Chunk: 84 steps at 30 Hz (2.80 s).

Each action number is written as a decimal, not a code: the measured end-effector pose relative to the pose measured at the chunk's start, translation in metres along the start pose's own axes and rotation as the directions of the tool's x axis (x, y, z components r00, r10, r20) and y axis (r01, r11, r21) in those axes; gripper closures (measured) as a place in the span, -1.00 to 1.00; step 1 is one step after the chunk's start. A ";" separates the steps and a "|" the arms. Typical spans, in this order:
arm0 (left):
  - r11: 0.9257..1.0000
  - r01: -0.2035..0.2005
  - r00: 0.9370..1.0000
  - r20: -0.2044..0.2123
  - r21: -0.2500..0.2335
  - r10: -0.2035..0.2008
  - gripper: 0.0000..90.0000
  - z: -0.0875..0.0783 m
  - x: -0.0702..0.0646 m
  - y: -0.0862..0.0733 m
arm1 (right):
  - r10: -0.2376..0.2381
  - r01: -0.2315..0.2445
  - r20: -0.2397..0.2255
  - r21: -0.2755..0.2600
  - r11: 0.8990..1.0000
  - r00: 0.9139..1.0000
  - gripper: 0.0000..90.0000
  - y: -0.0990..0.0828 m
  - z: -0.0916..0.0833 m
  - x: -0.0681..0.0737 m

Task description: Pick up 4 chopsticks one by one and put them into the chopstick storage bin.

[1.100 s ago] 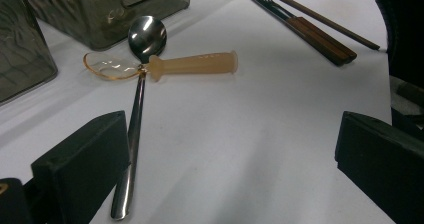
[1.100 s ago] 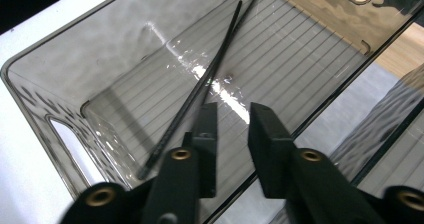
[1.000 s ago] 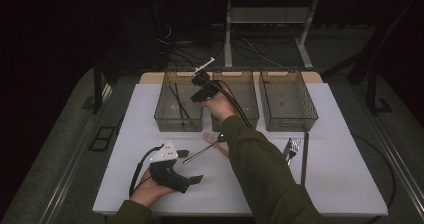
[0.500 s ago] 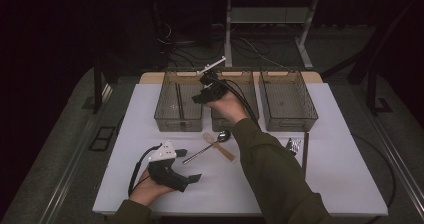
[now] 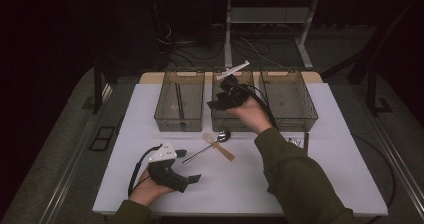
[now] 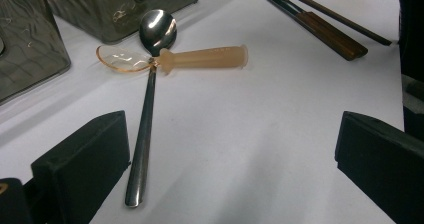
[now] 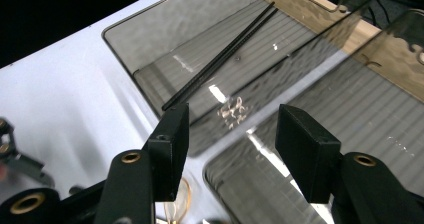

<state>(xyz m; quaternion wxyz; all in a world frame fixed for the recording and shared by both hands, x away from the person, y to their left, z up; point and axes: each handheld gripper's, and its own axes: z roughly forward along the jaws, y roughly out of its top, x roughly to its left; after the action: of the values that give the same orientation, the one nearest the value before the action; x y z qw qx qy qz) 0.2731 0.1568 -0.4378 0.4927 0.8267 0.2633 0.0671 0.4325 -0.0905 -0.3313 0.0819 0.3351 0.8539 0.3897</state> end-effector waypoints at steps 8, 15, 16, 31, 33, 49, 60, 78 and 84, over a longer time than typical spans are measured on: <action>1.000 0.005 1.000 0.001 0.001 -0.005 -1.00 0.000 0.001 -0.001 | 0.005 -0.005 0.006 -0.039 0.999 1.000 0.04 -0.028 -0.030 -0.010; 1.000 0.002 1.000 0.002 0.005 -0.002 -1.00 0.001 0.001 -0.001 | 0.012 -0.013 -0.007 -0.075 0.997 1.000 0.08 -0.054 -0.052 -0.015; 1.000 0.001 1.000 0.002 0.006 -0.001 -1.00 0.000 0.001 -0.001 | 0.010 -0.010 -0.005 -0.078 0.997 1.000 0.10 -0.058 -0.055 -0.015; 1.000 0.002 1.000 0.006 0.003 -0.002 -1.00 0.001 0.001 0.000 | 0.025 -0.022 0.047 -0.069 0.997 0.999 0.67 -0.123 -0.093 -0.022; 1.000 0.002 1.000 0.005 0.006 -0.002 -1.00 0.002 0.001 0.000 | 0.041 -0.038 0.055 -0.062 0.997 0.998 0.74 -0.133 -0.097 -0.026; 1.000 0.005 1.000 0.001 0.004 -0.005 -0.99 0.001 0.000 0.000 | 0.152 -0.150 0.169 -0.024 0.988 0.974 0.98 -0.200 -0.134 -0.059; 1.000 -0.007 1.000 0.001 0.014 0.007 -0.99 0.002 0.000 0.000 | 0.224 -0.240 0.316 0.012 0.971 0.922 0.98 -0.232 -0.143 -0.104; 1.000 -0.010 1.000 -0.001 0.028 0.010 -0.99 0.004 -0.001 -0.001 | 0.289 -0.322 0.372 0.027 0.947 0.882 0.98 -0.245 -0.116 -0.136; 1.000 -0.011 1.000 -0.001 0.028 0.011 -0.99 0.004 -0.001 -0.001 | 0.284 -0.316 0.368 0.028 0.948 0.885 0.98 -0.244 -0.114 -0.135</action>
<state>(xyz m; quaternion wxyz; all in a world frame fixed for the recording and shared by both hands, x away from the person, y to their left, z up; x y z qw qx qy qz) 0.2733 0.1537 -0.4403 0.4803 0.8351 0.2598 0.0666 0.3661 -0.3611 -0.4458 0.1606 0.5318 0.7784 0.2923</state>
